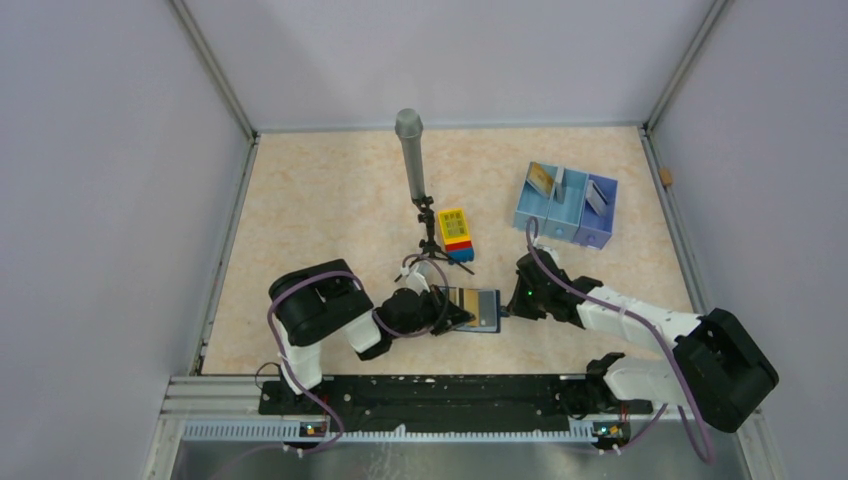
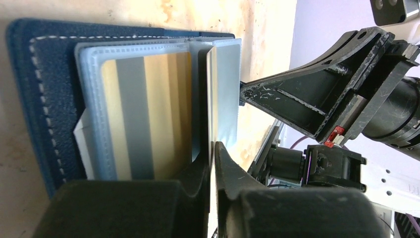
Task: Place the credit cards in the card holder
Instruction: Insert the credit card into the card holder.
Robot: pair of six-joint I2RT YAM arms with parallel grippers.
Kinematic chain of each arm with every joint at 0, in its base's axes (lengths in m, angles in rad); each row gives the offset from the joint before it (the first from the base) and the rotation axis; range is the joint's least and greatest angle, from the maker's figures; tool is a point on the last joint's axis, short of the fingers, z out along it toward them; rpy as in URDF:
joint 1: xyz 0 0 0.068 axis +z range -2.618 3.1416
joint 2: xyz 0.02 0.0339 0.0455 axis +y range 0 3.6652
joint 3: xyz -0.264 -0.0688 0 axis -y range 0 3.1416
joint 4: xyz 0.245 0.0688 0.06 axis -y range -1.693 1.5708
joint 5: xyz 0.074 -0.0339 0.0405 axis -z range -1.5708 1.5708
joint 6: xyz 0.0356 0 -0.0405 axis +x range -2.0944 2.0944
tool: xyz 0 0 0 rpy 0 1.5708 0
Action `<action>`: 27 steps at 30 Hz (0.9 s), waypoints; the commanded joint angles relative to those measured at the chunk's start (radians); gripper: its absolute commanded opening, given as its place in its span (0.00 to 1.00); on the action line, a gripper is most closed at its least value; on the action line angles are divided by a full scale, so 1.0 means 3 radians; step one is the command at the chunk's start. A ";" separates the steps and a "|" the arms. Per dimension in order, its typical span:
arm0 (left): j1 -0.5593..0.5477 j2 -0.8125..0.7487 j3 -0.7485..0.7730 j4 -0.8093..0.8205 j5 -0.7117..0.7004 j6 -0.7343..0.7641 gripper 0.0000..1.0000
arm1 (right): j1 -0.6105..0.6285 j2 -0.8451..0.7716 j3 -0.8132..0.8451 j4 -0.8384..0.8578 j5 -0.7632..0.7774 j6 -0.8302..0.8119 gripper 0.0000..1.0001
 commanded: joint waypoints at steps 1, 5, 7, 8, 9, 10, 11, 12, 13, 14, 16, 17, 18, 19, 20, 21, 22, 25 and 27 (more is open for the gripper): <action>-0.0023 -0.0034 0.0028 -0.0310 -0.0089 0.0091 0.12 | 0.0073 -0.0051 0.0018 -0.0029 -0.0085 0.0017 0.00; -0.0027 -0.0192 0.0020 -0.0565 -0.0173 0.0092 0.27 | 0.0076 -0.0061 0.0020 -0.0035 -0.0075 0.0021 0.00; -0.0028 -0.0259 0.0039 -0.0689 -0.0186 0.0113 0.33 | 0.0076 -0.0075 0.0018 -0.0044 -0.0056 0.0017 0.00; -0.0031 -0.0294 0.0049 -0.0747 -0.0195 0.0123 0.36 | 0.0076 -0.0089 0.0014 -0.0049 -0.0045 0.0016 0.00; -0.0033 -0.0328 0.0064 -0.0815 -0.0206 0.0134 0.38 | 0.0076 -0.0099 0.0013 -0.0063 -0.0031 0.0023 0.00; -0.0038 -0.0361 0.0080 -0.0928 -0.0220 0.0144 0.41 | 0.0076 -0.0119 0.0015 -0.0076 -0.0011 0.0025 0.00; -0.0037 -0.0398 0.0099 -0.1000 -0.0228 0.0154 0.44 | 0.0078 -0.0133 0.0013 -0.0087 0.0009 0.0026 0.00; -0.0036 -0.0442 0.0118 -0.1089 -0.0240 0.0173 0.46 | 0.0076 -0.0157 0.0014 -0.0110 0.0026 0.0026 0.00; -0.0038 -0.0485 0.0138 -0.1202 -0.0257 0.0197 0.48 | 0.0078 -0.0169 0.0012 -0.0123 0.0037 0.0022 0.00; -0.0038 -0.0528 0.0166 -0.1361 -0.0268 0.0220 0.50 | 0.0076 -0.0180 0.0016 -0.0132 0.0045 0.0025 0.00; -0.0043 -0.0612 0.0232 -0.1603 -0.0270 0.0283 0.53 | 0.0077 -0.0197 0.0016 -0.0137 0.0039 0.0020 0.00; -0.0047 -0.0645 0.0270 -0.1712 -0.0270 0.0314 0.55 | 0.0076 -0.0200 0.0013 -0.0136 0.0037 0.0017 0.00; -0.0047 -0.0663 0.0304 -0.1807 -0.0321 0.0347 0.55 | 0.0076 -0.0203 0.0012 -0.0137 0.0034 0.0013 0.00; -0.0053 -0.0678 0.0347 -0.1912 -0.0379 0.0370 0.57 | 0.0076 -0.0208 0.0012 -0.0133 0.0031 0.0011 0.00; -0.0054 -0.0691 0.0372 -0.2003 -0.0396 0.0386 0.59 | 0.0076 -0.0212 0.0012 -0.0135 0.0034 0.0010 0.00; -0.0056 -0.0703 0.0391 -0.2073 -0.0410 0.0402 0.60 | 0.0076 -0.0215 0.0012 -0.0130 0.0031 0.0005 0.00; -0.0058 -0.0713 0.0406 -0.2131 -0.0425 0.0417 0.62 | 0.0076 -0.0217 0.0012 -0.0124 0.0031 0.0002 0.00; -0.0073 -0.0757 0.0482 -0.2336 -0.0475 0.0487 0.65 | 0.0076 -0.0221 0.0005 -0.0110 0.0025 -0.0004 0.00; -0.0082 -0.0797 0.0558 -0.2553 -0.0545 0.0572 0.68 | 0.0076 -0.0222 -0.0001 -0.0101 0.0014 -0.0010 0.00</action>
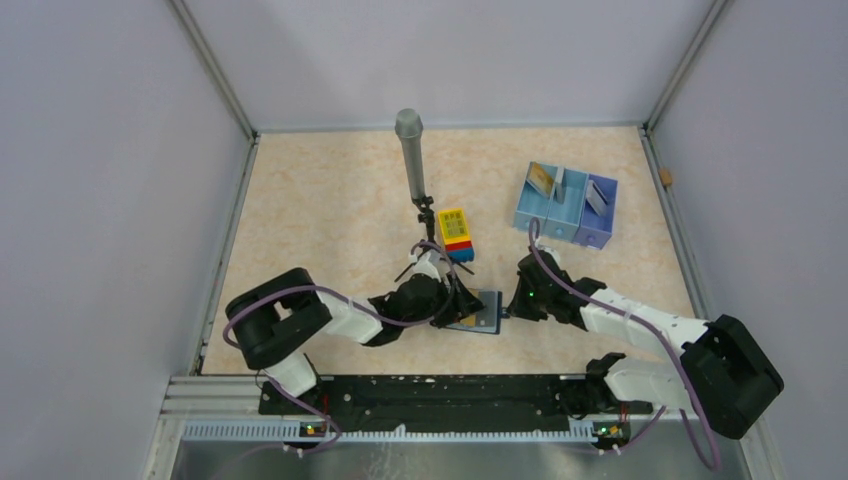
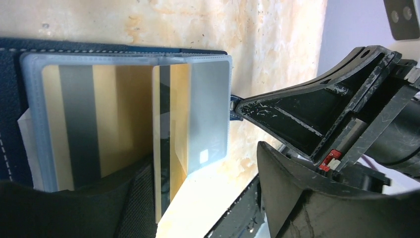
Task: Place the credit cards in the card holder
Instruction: Insert the credit card into the card holder.
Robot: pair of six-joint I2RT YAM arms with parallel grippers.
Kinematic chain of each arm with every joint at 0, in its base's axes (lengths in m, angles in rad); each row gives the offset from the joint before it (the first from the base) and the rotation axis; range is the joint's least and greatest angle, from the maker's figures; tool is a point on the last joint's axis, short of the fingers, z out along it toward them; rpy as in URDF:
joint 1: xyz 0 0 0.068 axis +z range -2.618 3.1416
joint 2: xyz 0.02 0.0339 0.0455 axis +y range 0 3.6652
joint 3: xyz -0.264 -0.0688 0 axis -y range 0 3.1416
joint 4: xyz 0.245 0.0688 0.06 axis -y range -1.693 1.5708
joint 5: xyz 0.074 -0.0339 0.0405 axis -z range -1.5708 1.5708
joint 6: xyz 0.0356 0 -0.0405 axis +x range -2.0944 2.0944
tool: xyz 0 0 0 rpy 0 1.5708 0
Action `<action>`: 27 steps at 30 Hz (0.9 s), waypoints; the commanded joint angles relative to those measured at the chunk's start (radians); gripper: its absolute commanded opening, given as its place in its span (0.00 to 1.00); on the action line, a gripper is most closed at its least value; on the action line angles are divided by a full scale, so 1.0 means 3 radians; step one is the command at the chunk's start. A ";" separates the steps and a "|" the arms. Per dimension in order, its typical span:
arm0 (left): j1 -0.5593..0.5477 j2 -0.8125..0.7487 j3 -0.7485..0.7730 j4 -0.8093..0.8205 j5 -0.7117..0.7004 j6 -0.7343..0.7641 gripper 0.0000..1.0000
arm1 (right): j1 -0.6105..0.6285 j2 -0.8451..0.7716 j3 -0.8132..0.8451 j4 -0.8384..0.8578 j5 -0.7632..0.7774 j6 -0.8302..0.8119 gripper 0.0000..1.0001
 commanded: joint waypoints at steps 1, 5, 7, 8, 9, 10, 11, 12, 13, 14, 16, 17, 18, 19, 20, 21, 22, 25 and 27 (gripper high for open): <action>-0.0021 -0.0044 0.0117 -0.0942 -0.0326 0.0351 0.69 | 0.0057 -0.0094 -0.0004 0.0020 0.0001 -0.0010 0.00; -0.0066 -0.0107 0.0238 -0.1284 -0.0462 0.0485 0.73 | 0.0056 -0.0100 -0.0019 0.0036 -0.0005 -0.0022 0.00; -0.0084 -0.0136 0.0296 -0.1424 -0.0528 0.0553 0.74 | 0.0055 -0.0103 -0.0017 0.0040 -0.0005 -0.0025 0.00; -0.0088 -0.0149 0.0330 -0.1501 -0.0555 0.0600 0.75 | 0.0055 -0.0107 -0.0017 0.0036 -0.0005 -0.0024 0.00; -0.0093 -0.0157 0.0360 -0.1564 -0.0584 0.0633 0.76 | 0.0055 -0.0107 -0.0019 0.0042 -0.0007 -0.0026 0.00; -0.0102 -0.0158 0.0377 -0.1600 -0.0600 0.0657 0.77 | 0.0055 -0.0116 -0.0023 0.0044 -0.0005 -0.0031 0.00; -0.0103 -0.0158 0.0384 -0.1615 -0.0607 0.0669 0.77 | 0.0055 -0.0122 -0.0021 0.0041 -0.0004 -0.0029 0.00; -0.0109 -0.0154 0.0397 -0.1631 -0.0612 0.0681 0.78 | 0.0054 -0.0128 -0.0026 0.0044 -0.0005 -0.0026 0.00; -0.0109 -0.0153 0.0407 -0.1659 -0.0623 0.0699 0.78 | 0.0056 -0.0134 -0.0026 0.0045 -0.0005 -0.0027 0.00; -0.0116 -0.0156 0.0429 -0.1701 -0.0638 0.0724 0.79 | 0.0055 -0.0136 -0.0030 0.0043 -0.0005 -0.0028 0.00; -0.0121 -0.0167 0.0471 -0.1770 -0.0665 0.0789 0.80 | 0.0055 -0.0149 -0.0036 0.0046 -0.0007 -0.0028 0.00; -0.0128 -0.0179 0.0479 -0.1780 -0.0671 0.0840 0.81 | 0.0055 -0.0146 -0.0038 0.0043 -0.0006 -0.0026 0.00; -0.0135 -0.0190 0.0483 -0.1771 -0.0682 0.0880 0.81 | 0.0055 -0.0150 -0.0042 0.0042 -0.0005 -0.0032 0.00; -0.0145 -0.0204 0.0483 -0.1752 -0.0687 0.0926 0.82 | 0.0057 -0.0147 -0.0043 0.0042 -0.0005 -0.0028 0.00; -0.0152 -0.0213 0.0490 -0.1744 -0.0688 0.0960 0.82 | 0.0056 -0.0150 -0.0048 0.0043 -0.0008 -0.0030 0.00; -0.0158 -0.0219 0.0498 -0.1745 -0.0692 0.0995 0.83 | 0.0055 -0.0147 -0.0046 0.0041 -0.0008 -0.0028 0.00; -0.0162 -0.0226 0.0507 -0.1756 -0.0697 0.1029 0.83 | 0.0058 -0.0149 -0.0045 0.0042 -0.0005 -0.0033 0.00; -0.0186 -0.0215 0.0573 -0.1840 -0.0718 0.1121 0.85 | 0.0055 -0.0150 -0.0044 0.0042 -0.0005 -0.0027 0.00; -0.0193 -0.0198 0.0610 -0.1872 -0.0720 0.1176 0.86 | 0.0055 -0.0149 -0.0042 0.0037 -0.0008 -0.0029 0.00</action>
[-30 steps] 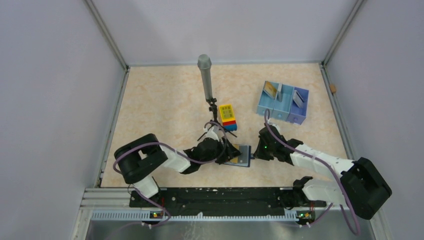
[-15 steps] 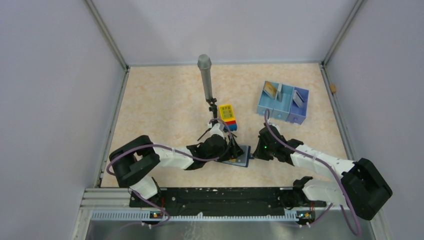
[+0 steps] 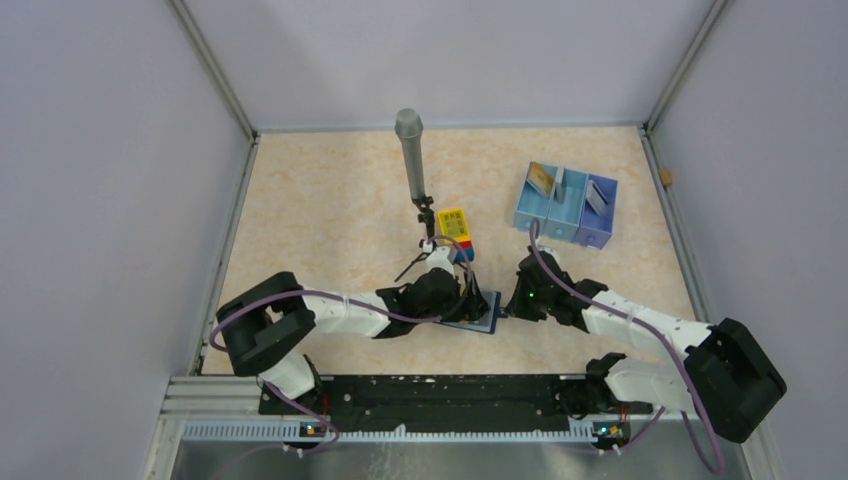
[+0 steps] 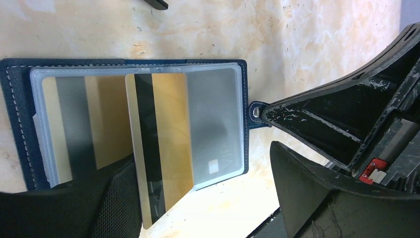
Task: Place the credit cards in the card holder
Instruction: Insert the credit card into the card holder.
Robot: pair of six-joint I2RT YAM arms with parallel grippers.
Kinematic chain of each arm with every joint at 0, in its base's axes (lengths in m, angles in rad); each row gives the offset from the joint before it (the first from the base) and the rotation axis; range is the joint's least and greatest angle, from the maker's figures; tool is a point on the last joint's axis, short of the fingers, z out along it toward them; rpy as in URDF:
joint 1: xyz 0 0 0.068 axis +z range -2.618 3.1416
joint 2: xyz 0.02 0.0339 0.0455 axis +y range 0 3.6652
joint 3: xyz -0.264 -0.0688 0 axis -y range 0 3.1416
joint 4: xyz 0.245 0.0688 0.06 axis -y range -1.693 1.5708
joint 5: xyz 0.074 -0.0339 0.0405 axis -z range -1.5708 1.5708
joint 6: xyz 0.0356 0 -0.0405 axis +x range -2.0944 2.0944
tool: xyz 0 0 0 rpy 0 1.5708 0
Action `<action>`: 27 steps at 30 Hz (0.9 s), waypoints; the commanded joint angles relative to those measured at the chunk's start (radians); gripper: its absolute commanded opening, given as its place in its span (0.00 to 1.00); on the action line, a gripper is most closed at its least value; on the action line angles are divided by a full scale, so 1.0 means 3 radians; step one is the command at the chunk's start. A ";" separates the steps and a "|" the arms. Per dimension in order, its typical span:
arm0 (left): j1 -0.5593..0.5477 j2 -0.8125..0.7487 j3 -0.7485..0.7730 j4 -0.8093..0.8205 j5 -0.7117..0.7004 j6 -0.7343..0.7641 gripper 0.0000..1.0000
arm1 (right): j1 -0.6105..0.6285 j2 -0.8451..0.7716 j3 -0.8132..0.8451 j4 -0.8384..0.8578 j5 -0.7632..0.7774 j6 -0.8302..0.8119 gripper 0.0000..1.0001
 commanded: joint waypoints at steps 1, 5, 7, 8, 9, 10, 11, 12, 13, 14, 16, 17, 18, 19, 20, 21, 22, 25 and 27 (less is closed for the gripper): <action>-0.0011 0.0039 0.0036 -0.0560 -0.0225 0.0327 0.87 | 0.0036 -0.0085 -0.0014 -0.0006 0.0041 -0.0030 0.00; -0.0056 0.0052 0.0125 -0.0721 -0.0329 0.0402 0.88 | 0.0036 -0.0099 -0.0014 -0.0017 0.0045 -0.0031 0.00; -0.0076 0.0042 0.0182 -0.0821 -0.0421 0.0443 0.89 | 0.0036 -0.0105 -0.0016 -0.0017 0.0045 -0.0028 0.00; -0.0090 0.0034 0.0201 -0.0868 -0.0456 0.0461 0.89 | 0.0036 -0.0104 -0.0013 -0.0021 0.0045 -0.0031 0.00; -0.0097 0.0028 0.0220 -0.0903 -0.0484 0.0481 0.90 | 0.0036 -0.0107 -0.0017 -0.0019 0.0046 -0.0029 0.00; -0.0101 0.0022 0.0230 -0.0923 -0.0506 0.0491 0.90 | 0.0039 -0.0105 -0.0018 -0.0018 0.0045 -0.0028 0.00; -0.0103 0.0017 0.0240 -0.0947 -0.0528 0.0493 0.90 | 0.0036 -0.0106 -0.0018 -0.0019 0.0045 -0.0032 0.00; -0.0104 0.0012 0.0251 -0.0970 -0.0553 0.0505 0.90 | 0.0033 -0.0105 -0.0015 -0.0021 0.0041 -0.0033 0.00; -0.0106 0.0007 0.0267 -0.1062 -0.0587 0.0515 0.90 | 0.0035 -0.0104 -0.0016 -0.0022 0.0040 -0.0030 0.00; -0.0104 0.0001 0.0288 -0.1141 -0.0619 0.0519 0.90 | 0.0037 -0.0106 -0.0015 -0.0020 0.0040 -0.0029 0.00; -0.0111 -0.0026 0.0322 -0.1211 -0.0676 0.0542 0.91 | 0.0036 -0.0104 -0.0017 -0.0015 0.0037 -0.0030 0.00; -0.0116 -0.0044 0.0320 -0.1216 -0.0689 0.0550 0.91 | 0.0036 -0.0106 -0.0022 -0.0017 0.0039 -0.0032 0.00; -0.0114 -0.0058 0.0323 -0.1222 -0.0706 0.0562 0.91 | 0.0036 -0.0104 -0.0019 -0.0014 0.0040 -0.0034 0.00; -0.0117 -0.0067 0.0330 -0.1236 -0.0712 0.0572 0.91 | 0.0036 -0.0105 -0.0015 -0.0016 0.0040 -0.0029 0.00; -0.0119 -0.0073 0.0339 -0.1247 -0.0722 0.0580 0.91 | 0.0036 -0.0108 -0.0016 -0.0017 0.0040 -0.0032 0.00; -0.0120 -0.0077 0.0349 -0.1265 -0.0730 0.0592 0.91 | 0.0036 -0.0104 -0.0020 -0.0018 0.0042 -0.0033 0.00; -0.0122 -0.0079 0.0356 -0.1278 -0.0738 0.0595 0.91 | 0.0036 -0.0104 -0.0021 -0.0021 0.0042 -0.0033 0.00; -0.0129 -0.0072 0.0391 -0.1365 -0.0794 0.0600 0.91 | 0.0036 -0.0107 -0.0018 -0.0025 0.0040 -0.0033 0.00; -0.0133 -0.0083 0.0430 -0.1496 -0.0875 0.0591 0.92 | 0.0036 -0.0112 -0.0023 -0.0026 0.0039 -0.0033 0.00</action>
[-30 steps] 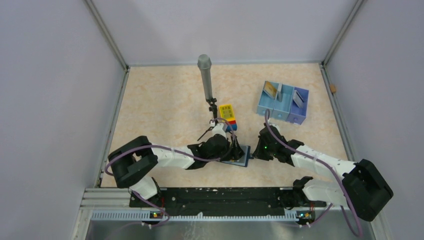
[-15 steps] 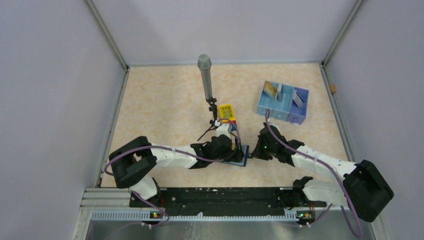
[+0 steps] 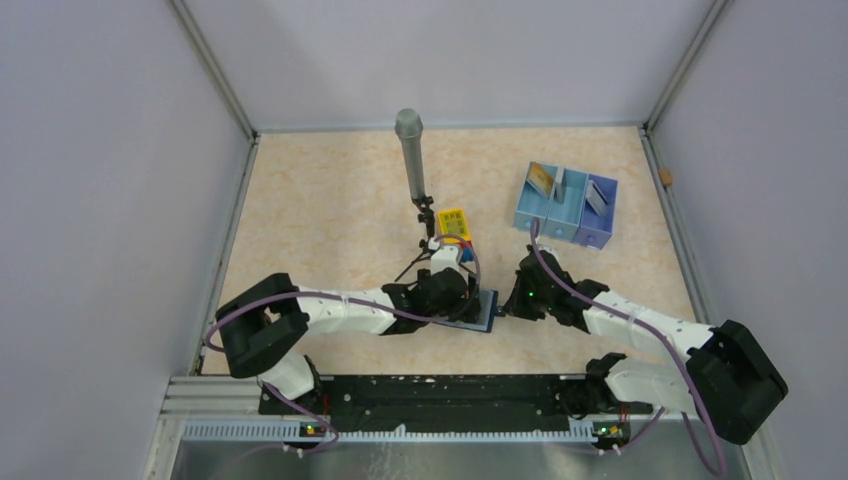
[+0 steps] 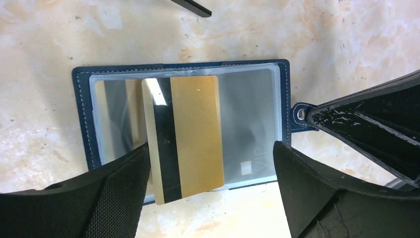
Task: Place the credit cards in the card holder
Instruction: Insert the credit card into the card holder.
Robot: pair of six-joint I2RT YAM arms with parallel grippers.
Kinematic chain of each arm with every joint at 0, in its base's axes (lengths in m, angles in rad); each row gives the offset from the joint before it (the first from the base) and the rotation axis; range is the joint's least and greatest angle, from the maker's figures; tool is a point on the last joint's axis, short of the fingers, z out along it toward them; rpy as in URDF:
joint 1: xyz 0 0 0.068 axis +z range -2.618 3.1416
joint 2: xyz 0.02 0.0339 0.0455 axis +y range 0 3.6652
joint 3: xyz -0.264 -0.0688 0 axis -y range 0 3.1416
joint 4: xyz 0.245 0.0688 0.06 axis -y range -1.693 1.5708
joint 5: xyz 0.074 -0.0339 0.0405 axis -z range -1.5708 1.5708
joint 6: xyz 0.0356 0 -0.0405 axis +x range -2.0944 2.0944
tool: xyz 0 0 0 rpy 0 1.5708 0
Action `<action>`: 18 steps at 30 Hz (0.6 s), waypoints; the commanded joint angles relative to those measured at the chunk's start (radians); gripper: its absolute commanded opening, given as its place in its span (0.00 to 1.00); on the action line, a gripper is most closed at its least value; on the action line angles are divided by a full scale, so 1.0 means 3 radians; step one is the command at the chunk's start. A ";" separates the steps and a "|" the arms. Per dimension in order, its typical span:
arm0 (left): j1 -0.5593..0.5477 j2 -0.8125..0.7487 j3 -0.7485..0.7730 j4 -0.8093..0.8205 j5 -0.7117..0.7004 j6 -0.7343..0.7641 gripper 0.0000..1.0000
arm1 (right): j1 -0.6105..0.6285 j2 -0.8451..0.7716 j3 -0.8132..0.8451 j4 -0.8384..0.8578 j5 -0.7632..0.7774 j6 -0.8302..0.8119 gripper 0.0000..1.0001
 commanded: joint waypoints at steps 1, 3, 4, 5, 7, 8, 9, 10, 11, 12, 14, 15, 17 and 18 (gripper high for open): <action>0.0009 -0.0060 0.0060 -0.0607 -0.0337 0.0111 0.92 | 0.0034 -0.0076 -0.0025 -0.0072 0.0102 -0.0037 0.00; 0.0005 -0.0113 0.0054 -0.0629 -0.0356 0.0116 0.92 | 0.0034 -0.0069 -0.0025 -0.0071 0.0101 -0.0036 0.00; 0.0004 -0.0139 0.0048 -0.0621 -0.0352 0.0118 0.92 | 0.0033 -0.0069 -0.0026 -0.0067 0.0101 -0.0039 0.00; 0.0005 -0.0160 0.0039 -0.0610 -0.0348 0.0126 0.92 | 0.0033 -0.0069 -0.0027 -0.0067 0.0098 -0.0036 0.00; 0.0000 -0.0184 0.0020 -0.0587 -0.0331 0.0118 0.92 | 0.0033 -0.0072 -0.0027 -0.0057 0.0096 -0.0035 0.00; -0.0001 -0.0185 0.0011 -0.0573 -0.0324 0.0108 0.92 | 0.0033 -0.0069 -0.0027 -0.0059 0.0096 -0.0035 0.00; 0.0000 -0.0185 0.0010 -0.0564 -0.0298 0.0102 0.92 | 0.0036 -0.0071 -0.0023 -0.0060 0.0094 -0.0037 0.00; 0.0000 -0.0181 0.0006 -0.0552 -0.0279 0.0096 0.91 | 0.0033 -0.0066 -0.0026 -0.0061 0.0096 -0.0038 0.00; 0.0000 -0.0178 -0.0002 -0.0537 -0.0261 0.0097 0.91 | 0.0033 -0.0062 -0.0027 -0.0058 0.0092 -0.0036 0.00; 0.0000 -0.0172 -0.0008 -0.0510 -0.0244 0.0095 0.90 | 0.0036 -0.0063 -0.0027 -0.0057 0.0091 -0.0037 0.00; 0.0002 -0.0153 -0.0022 -0.0466 -0.0208 0.0078 0.89 | 0.0034 -0.0061 -0.0028 -0.0058 0.0088 -0.0037 0.00; -0.0003 -0.0150 -0.0031 -0.0445 -0.0191 0.0072 0.89 | 0.0033 -0.0060 -0.0027 -0.0057 0.0090 -0.0041 0.00; -0.0001 -0.0157 -0.0042 -0.0389 -0.0157 0.0054 0.87 | 0.0035 -0.0059 -0.0024 -0.0054 0.0085 -0.0040 0.00; 0.0000 -0.0173 -0.0044 -0.0374 -0.0153 0.0055 0.86 | 0.0033 -0.0054 -0.0026 -0.0049 0.0085 -0.0043 0.00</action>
